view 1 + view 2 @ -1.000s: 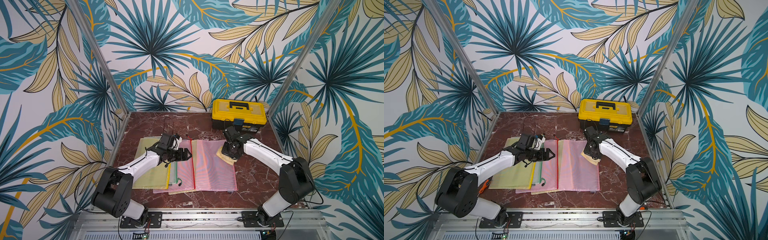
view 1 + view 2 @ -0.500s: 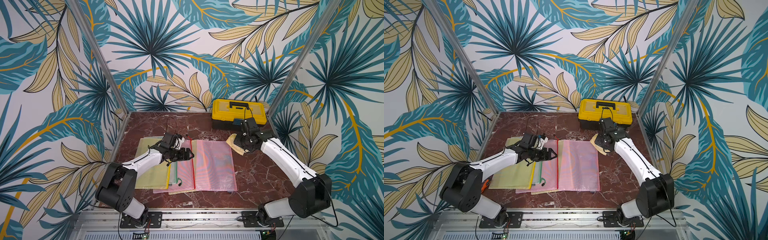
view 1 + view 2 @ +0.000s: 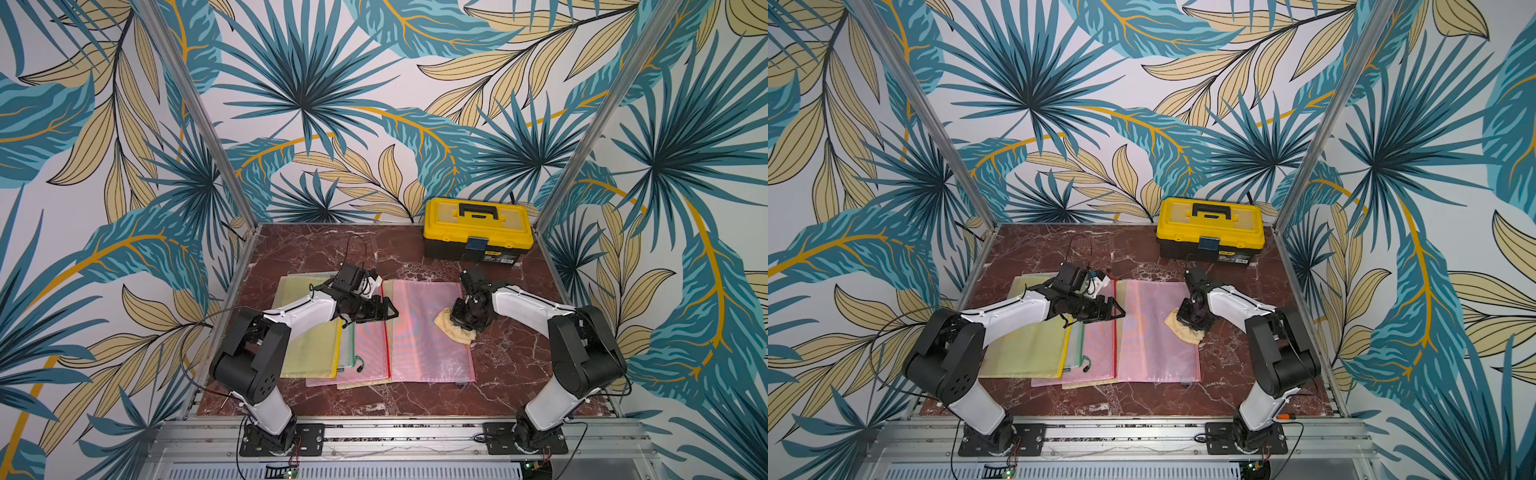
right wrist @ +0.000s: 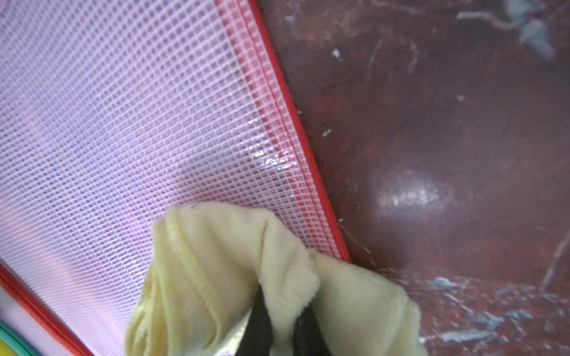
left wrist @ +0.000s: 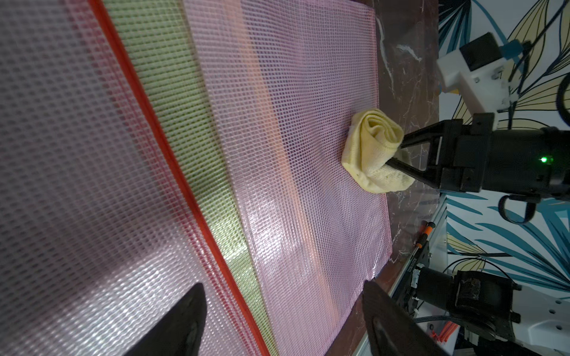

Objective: Wipe the document bag
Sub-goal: Wipe the dirt from the document bag.

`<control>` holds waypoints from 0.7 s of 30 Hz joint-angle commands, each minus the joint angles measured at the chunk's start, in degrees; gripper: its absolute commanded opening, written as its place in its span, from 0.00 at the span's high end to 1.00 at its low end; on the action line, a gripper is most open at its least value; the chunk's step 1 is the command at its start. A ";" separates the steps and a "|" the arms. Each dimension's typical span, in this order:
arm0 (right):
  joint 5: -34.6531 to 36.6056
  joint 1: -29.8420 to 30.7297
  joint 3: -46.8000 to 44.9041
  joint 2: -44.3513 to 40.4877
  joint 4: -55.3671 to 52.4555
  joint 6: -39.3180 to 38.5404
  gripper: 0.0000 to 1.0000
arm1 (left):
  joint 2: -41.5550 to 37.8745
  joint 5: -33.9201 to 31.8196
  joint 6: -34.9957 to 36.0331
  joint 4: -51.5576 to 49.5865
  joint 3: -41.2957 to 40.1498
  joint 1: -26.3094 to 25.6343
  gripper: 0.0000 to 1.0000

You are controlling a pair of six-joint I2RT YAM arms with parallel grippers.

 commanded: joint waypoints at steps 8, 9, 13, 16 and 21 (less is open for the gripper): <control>-2.74 -0.17 -3.00 2.77 3.31 0.02 1.00 | 6.60 -1.89 1.94 0.25 1.61 -1.05 0.22; -2.61 -0.18 -2.75 2.70 3.05 -0.21 1.00 | 7.33 -1.81 1.93 0.28 1.89 -1.10 0.22; -2.52 -0.18 -2.11 2.37 2.51 -0.71 1.00 | 9.29 -1.41 2.45 0.42 3.04 -1.53 0.22; -2.51 -0.19 -2.04 2.15 2.33 -0.78 1.00 | 9.88 -0.76 2.46 0.47 3.76 -1.75 0.23; -2.39 -0.19 -2.61 1.98 1.98 -0.96 1.00 | 6.84 -0.24 2.37 0.42 3.49 -1.87 0.25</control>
